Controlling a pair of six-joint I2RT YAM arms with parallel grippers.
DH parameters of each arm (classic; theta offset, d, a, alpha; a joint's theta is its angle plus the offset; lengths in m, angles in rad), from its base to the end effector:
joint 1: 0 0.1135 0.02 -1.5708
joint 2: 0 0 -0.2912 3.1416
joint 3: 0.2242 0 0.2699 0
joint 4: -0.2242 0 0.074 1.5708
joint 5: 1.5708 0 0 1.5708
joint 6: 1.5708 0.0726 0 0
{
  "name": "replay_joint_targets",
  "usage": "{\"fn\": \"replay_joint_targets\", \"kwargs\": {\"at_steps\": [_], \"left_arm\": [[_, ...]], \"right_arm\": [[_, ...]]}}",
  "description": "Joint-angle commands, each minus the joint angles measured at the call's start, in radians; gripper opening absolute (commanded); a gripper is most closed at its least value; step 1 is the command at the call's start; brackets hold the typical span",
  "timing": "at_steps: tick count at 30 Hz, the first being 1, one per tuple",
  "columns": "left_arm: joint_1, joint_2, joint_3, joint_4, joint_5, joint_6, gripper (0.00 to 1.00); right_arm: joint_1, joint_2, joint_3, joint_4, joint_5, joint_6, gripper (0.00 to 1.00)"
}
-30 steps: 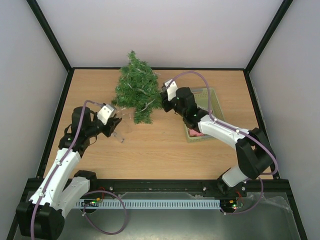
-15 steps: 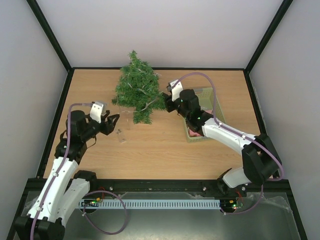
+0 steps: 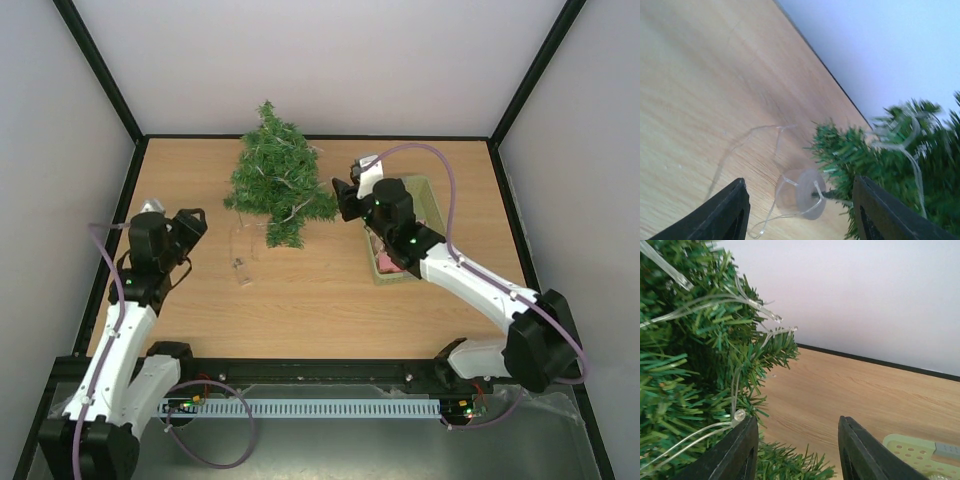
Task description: Decorate the small christmas tree
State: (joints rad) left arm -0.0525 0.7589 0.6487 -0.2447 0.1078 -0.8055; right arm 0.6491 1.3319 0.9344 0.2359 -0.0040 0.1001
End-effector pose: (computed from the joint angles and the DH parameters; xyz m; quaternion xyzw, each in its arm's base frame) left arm 0.2132 -0.0190 0.2938 -0.2727 0.7735 -0.2775 0.5003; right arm 0.2879 0.2188 0.3263 -0.2078 0.7330 0.2384 0.6023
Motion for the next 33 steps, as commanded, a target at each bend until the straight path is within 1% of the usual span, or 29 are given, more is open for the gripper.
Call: {"fn": "replay_joint_targets", "kwargs": {"at_steps": [1,3,4,7,9,11,13,14,16,17,20,22,24,27,33], "left_arm": [[0.020,0.069,-0.038,0.011,0.026,-0.534,0.56],[0.012,0.110,-0.063,0.058,0.086,-0.651,0.54],[-0.003,0.127,-0.071,0.076,0.090,-0.702,0.53],[-0.062,0.163,-0.071,0.050,0.057,-0.785,0.54],[-0.110,0.182,-0.087,0.057,0.031,-0.828,0.57],[-0.152,0.216,-0.138,0.147,0.042,-0.884,0.58],[-0.177,0.261,-0.228,0.290,0.088,-0.946,0.58],[-0.186,0.290,-0.249,0.352,0.107,-0.970,0.57],[-0.198,0.333,-0.280,0.397,0.112,-0.984,0.57],[-0.203,0.346,-0.285,0.403,0.102,-0.979,0.57],[-0.209,0.374,-0.303,0.453,0.077,-0.980,0.58],[-0.212,0.399,-0.315,0.509,0.088,-0.994,0.58],[-0.220,0.428,-0.315,0.539,0.096,-1.004,0.58],[-0.236,0.474,-0.311,0.568,0.117,-1.018,0.58],[-0.249,0.542,-0.314,0.592,0.110,-1.031,0.57]], "right_arm": [[-0.003,-0.090,-0.040,-0.040,-0.001,0.110,0.43],[-0.003,-0.123,-0.062,-0.043,-0.017,0.133,0.43],[-0.003,-0.138,-0.073,-0.046,-0.025,0.138,0.43],[-0.003,-0.177,-0.096,-0.052,-0.039,0.157,0.43],[-0.003,-0.198,-0.109,-0.051,-0.049,0.163,0.43],[-0.003,-0.211,-0.117,-0.049,-0.050,0.171,0.43],[-0.003,-0.220,-0.123,-0.046,-0.052,0.180,0.43],[-0.003,-0.222,-0.126,-0.044,-0.051,0.187,0.43],[-0.003,-0.222,-0.130,-0.049,-0.041,0.230,0.42],[-0.003,-0.219,-0.129,-0.055,-0.030,0.277,0.41],[-0.003,-0.207,-0.130,-0.094,-0.022,0.468,0.39],[0.001,-0.205,-0.154,-0.074,-0.066,0.578,0.38],[0.011,-0.208,-0.188,-0.054,-0.066,0.664,0.37],[0.027,-0.218,-0.210,-0.052,-0.025,0.705,0.37],[0.036,-0.235,-0.222,-0.067,0.030,0.703,0.37]]}}
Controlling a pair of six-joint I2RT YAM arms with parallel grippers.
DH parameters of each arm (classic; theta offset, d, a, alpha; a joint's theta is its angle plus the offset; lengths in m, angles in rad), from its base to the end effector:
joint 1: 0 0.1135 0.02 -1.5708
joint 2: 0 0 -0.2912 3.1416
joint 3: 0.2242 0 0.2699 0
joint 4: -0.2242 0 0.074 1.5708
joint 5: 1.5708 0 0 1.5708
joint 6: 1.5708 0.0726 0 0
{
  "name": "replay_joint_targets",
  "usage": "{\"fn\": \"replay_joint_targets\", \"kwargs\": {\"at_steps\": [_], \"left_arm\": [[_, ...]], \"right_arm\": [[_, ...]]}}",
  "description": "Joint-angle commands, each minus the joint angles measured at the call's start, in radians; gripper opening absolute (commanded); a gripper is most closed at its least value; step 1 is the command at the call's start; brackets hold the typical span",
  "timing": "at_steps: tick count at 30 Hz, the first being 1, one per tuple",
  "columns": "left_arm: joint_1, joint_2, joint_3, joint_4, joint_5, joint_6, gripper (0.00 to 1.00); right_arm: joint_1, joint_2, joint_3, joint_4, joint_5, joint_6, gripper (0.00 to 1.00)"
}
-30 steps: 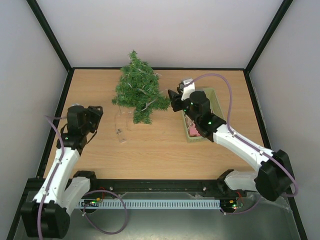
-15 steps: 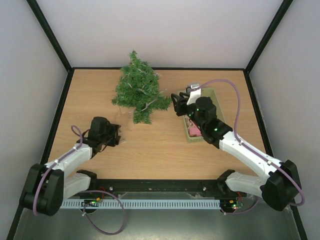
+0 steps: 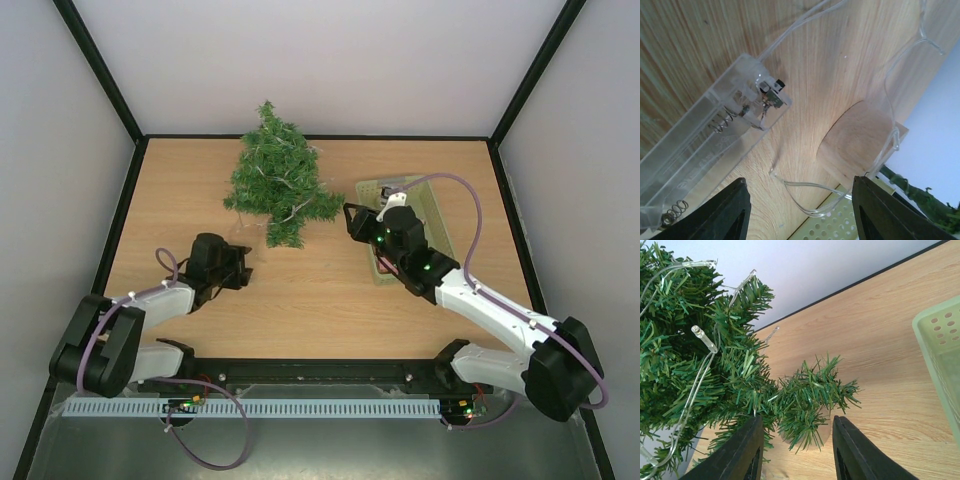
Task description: Decorate the small christmas tree
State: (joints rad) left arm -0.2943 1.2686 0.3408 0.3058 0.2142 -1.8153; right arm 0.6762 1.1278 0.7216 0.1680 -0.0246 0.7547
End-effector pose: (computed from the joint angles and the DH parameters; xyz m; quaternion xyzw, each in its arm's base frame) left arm 0.2414 -0.0893 0.1324 -0.5743 0.6745 -0.4420 0.1414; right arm 0.2353 0.1911 0.2932 0.0233 0.7857 0.4127 0.4602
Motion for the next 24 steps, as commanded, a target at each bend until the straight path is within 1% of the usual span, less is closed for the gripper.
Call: {"fn": "replay_joint_targets", "kwargs": {"at_steps": [1,3,6,9,12,16,19,21,24], "left_arm": [[-0.005,0.039,-0.008,0.040,-0.004,-0.018,0.57],[0.000,0.045,-0.005,0.017,-0.031,0.002,0.57],[0.029,0.053,0.014,-0.069,-0.077,0.066,0.57],[0.079,0.066,0.020,-0.116,-0.098,0.127,0.57],[0.105,0.068,0.040,-0.157,-0.140,0.184,0.57],[0.152,0.083,0.090,-0.222,-0.201,0.264,0.57],[0.216,0.116,0.123,-0.227,-0.224,0.331,0.57],[0.252,0.149,0.147,-0.231,-0.233,0.385,0.57],[0.298,0.198,0.172,-0.224,-0.234,0.422,0.57]], "right_arm": [[0.012,-0.032,-0.011,-0.001,0.050,0.052,0.37],[0.017,-0.030,-0.011,-0.012,0.047,0.062,0.37],[0.039,-0.031,-0.010,-0.030,0.058,0.104,0.37],[0.091,-0.036,-0.015,-0.026,0.092,0.159,0.37],[0.134,-0.029,-0.013,-0.019,0.122,0.188,0.37],[0.183,-0.023,-0.027,-0.018,0.166,0.294,0.37],[0.220,-0.026,-0.068,0.036,0.191,0.403,0.38],[0.250,-0.017,-0.101,0.111,0.200,0.464,0.42],[0.295,0.038,-0.099,0.192,0.216,0.507,0.45]]}}
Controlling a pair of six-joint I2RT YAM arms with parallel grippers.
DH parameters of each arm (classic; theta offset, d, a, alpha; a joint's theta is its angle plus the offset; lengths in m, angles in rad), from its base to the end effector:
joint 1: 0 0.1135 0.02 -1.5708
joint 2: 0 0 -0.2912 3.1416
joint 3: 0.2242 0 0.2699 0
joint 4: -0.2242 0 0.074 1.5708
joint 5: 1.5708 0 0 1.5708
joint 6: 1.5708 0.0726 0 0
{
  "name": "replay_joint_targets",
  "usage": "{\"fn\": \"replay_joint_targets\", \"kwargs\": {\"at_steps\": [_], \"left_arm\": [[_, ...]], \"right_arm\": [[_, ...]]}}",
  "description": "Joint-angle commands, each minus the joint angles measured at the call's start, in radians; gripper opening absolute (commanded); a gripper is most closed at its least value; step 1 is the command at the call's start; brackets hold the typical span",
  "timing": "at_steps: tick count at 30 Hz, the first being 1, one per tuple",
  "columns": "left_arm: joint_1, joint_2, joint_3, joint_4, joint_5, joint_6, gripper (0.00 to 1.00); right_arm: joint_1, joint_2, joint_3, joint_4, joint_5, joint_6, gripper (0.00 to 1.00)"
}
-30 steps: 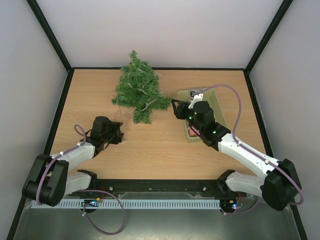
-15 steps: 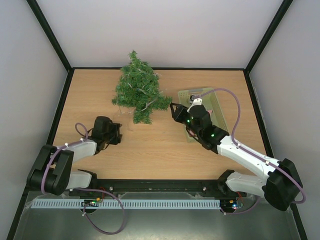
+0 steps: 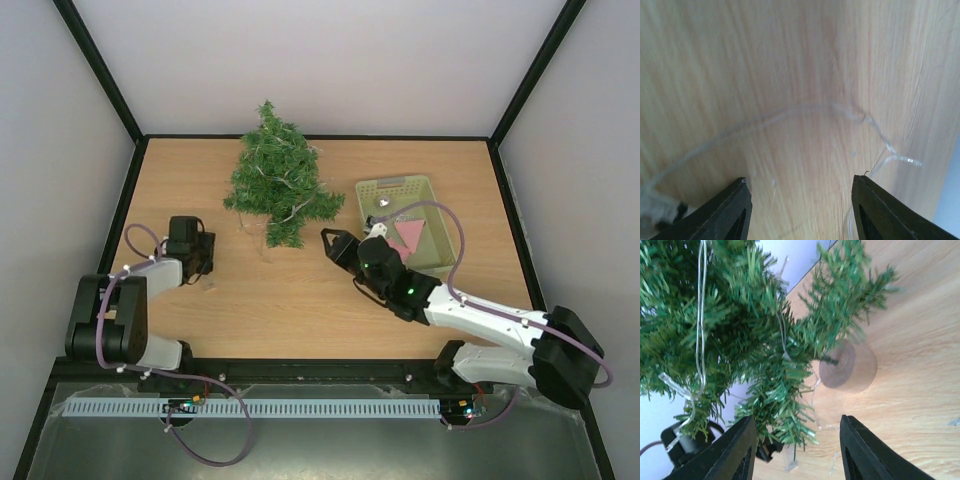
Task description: Decorate the small christmas tree
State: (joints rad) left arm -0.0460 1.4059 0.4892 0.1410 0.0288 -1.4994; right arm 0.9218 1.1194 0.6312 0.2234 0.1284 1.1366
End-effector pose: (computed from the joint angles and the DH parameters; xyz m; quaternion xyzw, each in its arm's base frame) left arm 0.2842 -0.0152 0.1258 -0.6084 0.6927 -0.2797 0.2679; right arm 0.1854 0.2290 0.2669 0.1237 0.7839 0.4933 0.3562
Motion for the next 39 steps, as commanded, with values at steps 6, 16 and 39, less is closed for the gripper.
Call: {"fn": "replay_joint_targets", "kwargs": {"at_steps": [6,16,39], "left_arm": [[0.142,0.126,0.087,-0.043,-0.039,0.167,0.58],[0.148,-0.007,0.189,-0.115,0.015,0.269,0.62],[0.055,-0.163,0.219,0.124,0.431,0.627,0.59]], "right_arm": [[0.116,0.195,0.072,0.236,0.046,0.126,0.49],[0.147,0.342,0.122,0.317,0.094,0.196,0.53],[0.156,0.384,0.091,0.367,0.199,0.091,0.25]]}}
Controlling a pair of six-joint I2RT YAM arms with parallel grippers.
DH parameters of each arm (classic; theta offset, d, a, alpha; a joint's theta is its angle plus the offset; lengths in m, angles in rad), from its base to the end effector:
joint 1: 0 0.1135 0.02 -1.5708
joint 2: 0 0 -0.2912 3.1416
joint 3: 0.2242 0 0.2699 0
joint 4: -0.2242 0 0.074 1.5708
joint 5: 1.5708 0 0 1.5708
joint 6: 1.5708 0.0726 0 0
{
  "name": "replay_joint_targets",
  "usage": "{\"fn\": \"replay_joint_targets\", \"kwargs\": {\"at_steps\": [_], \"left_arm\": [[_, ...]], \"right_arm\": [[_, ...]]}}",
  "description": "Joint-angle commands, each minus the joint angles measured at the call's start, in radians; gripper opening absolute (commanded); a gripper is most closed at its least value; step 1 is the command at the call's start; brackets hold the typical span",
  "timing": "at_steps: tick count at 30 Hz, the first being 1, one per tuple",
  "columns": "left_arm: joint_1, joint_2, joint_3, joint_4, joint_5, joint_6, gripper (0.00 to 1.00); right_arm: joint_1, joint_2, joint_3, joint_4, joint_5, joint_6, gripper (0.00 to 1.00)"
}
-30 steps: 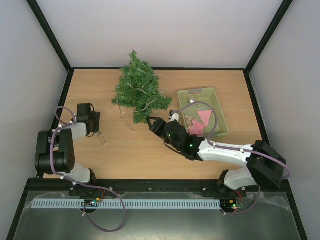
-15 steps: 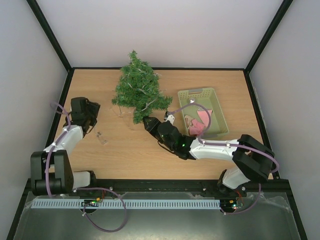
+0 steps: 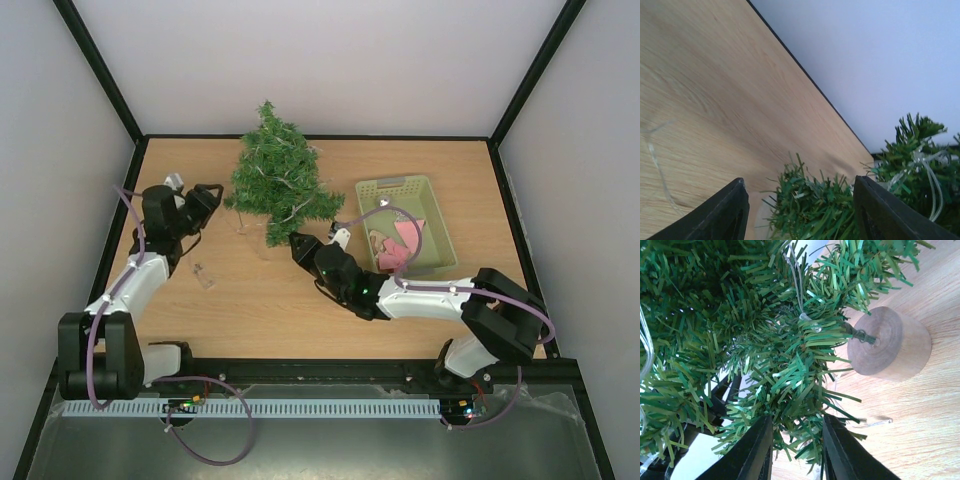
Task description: Decorate the small christmas tree
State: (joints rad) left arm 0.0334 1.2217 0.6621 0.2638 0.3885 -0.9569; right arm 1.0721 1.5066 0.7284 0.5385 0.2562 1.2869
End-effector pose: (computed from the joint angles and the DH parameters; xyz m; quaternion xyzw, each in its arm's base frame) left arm 0.3111 -0.0171 0.2571 -0.2736 0.7484 -0.3991 0.4537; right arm 0.1936 0.3170 0.2279 0.1621 0.7672 0.5278 0.3265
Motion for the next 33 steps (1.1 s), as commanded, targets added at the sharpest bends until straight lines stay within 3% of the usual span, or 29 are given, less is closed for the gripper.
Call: {"fn": "replay_joint_targets", "kwargs": {"at_steps": [1,6,16,22,26,33], "left_arm": [[-0.031,0.024,0.051,-0.022,0.059,0.091,0.58],[-0.043,0.017,0.041,-0.068,0.025,0.098,0.57],[-0.046,0.002,0.002,0.054,0.104,0.133,0.58],[-0.046,0.060,0.011,0.136,0.174,0.124,0.54],[-0.035,0.111,0.040,0.090,0.178,0.191,0.52],[0.050,0.174,0.027,0.188,0.387,0.236,0.54]], "right_arm": [[0.004,-0.009,-0.010,0.055,0.077,-0.074,0.22],[-0.010,-0.053,-0.033,0.030,0.118,-0.123,0.02],[-0.033,-0.124,-0.059,0.024,0.071,-0.251,0.02],[-0.032,-0.156,-0.063,0.005,0.025,-0.270,0.17],[-0.032,-0.185,-0.075,-0.006,0.023,-0.276,0.20],[-0.032,-0.233,-0.105,0.009,-0.005,-0.314,0.22]]}}
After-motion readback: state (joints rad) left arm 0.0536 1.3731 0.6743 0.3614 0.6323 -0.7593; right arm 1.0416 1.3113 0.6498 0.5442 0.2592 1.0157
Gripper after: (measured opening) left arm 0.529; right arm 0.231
